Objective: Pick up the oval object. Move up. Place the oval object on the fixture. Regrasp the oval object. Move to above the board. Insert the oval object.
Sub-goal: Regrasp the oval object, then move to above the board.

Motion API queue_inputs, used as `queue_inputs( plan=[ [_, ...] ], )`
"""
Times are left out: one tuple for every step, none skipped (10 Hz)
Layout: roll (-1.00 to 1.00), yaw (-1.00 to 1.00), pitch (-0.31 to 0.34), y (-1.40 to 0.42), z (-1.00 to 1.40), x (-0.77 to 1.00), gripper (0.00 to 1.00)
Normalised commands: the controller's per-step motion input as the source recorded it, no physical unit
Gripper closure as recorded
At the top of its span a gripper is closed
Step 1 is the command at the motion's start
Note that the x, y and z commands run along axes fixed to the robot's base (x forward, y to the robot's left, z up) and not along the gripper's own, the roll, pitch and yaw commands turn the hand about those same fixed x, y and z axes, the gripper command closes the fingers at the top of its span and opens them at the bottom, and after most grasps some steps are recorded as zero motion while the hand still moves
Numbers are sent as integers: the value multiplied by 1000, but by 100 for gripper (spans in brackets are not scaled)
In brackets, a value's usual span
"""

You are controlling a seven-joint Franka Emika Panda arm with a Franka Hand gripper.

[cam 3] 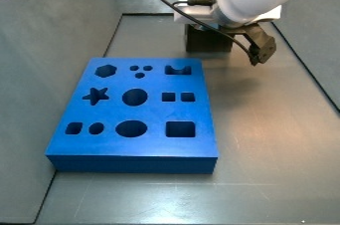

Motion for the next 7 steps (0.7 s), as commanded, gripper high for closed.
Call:
queue_inputs(
  plan=[
    [0, 0, 0, 0, 0, 0, 100],
    [-250, 92, 38, -157, 1000, 410, 100],
    [-240, 76, 56, -153, 1000, 401, 100],
    [-208, 66, 83, -143, 1000, 382, 100],
    [-128, 61, 86, -135, 1000, 352, 100],
    [-80, 65, 83, -132, 1000, 337, 100],
    [-50, 67, 97, -124, 1000, 320, 100]
  ],
)
